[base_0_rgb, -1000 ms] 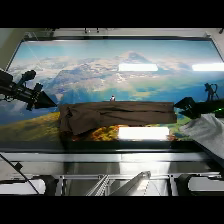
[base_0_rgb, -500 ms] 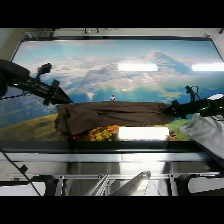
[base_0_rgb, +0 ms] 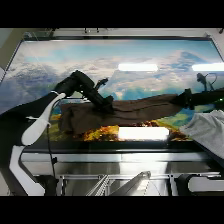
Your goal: Fold the shirts.
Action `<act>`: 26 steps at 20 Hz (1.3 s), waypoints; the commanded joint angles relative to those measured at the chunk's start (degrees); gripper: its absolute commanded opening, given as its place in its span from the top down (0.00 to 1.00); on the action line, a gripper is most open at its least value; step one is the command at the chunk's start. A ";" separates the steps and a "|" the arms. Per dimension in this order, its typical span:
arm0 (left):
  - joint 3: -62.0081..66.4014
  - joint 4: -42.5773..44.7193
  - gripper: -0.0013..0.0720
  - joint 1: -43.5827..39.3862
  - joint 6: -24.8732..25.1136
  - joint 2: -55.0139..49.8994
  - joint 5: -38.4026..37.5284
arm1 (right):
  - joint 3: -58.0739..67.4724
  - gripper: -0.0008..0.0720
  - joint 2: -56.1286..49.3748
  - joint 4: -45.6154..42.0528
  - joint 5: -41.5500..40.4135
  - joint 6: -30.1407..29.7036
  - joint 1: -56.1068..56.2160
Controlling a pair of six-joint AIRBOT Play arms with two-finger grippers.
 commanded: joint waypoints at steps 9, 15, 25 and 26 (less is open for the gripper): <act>30.12 -9.66 0.95 -8.24 -1.64 -14.88 9.94 | 4.66 0.97 6.91 16.31 13.35 2.23 4.04; 16.44 -2.10 0.96 9.46 0.90 8.98 21.20 | 4.68 0.97 8.55 20.65 -13.53 5.97 37.11; -16.28 7.43 0.95 46.23 4.09 44.50 8.85 | 12.48 0.32 -12.94 45.03 -38.82 -10.88 65.11; -18.40 7.39 0.95 47.67 4.09 46.07 6.71 | 12.48 0.45 -12.68 43.54 -36.65 -11.74 64.32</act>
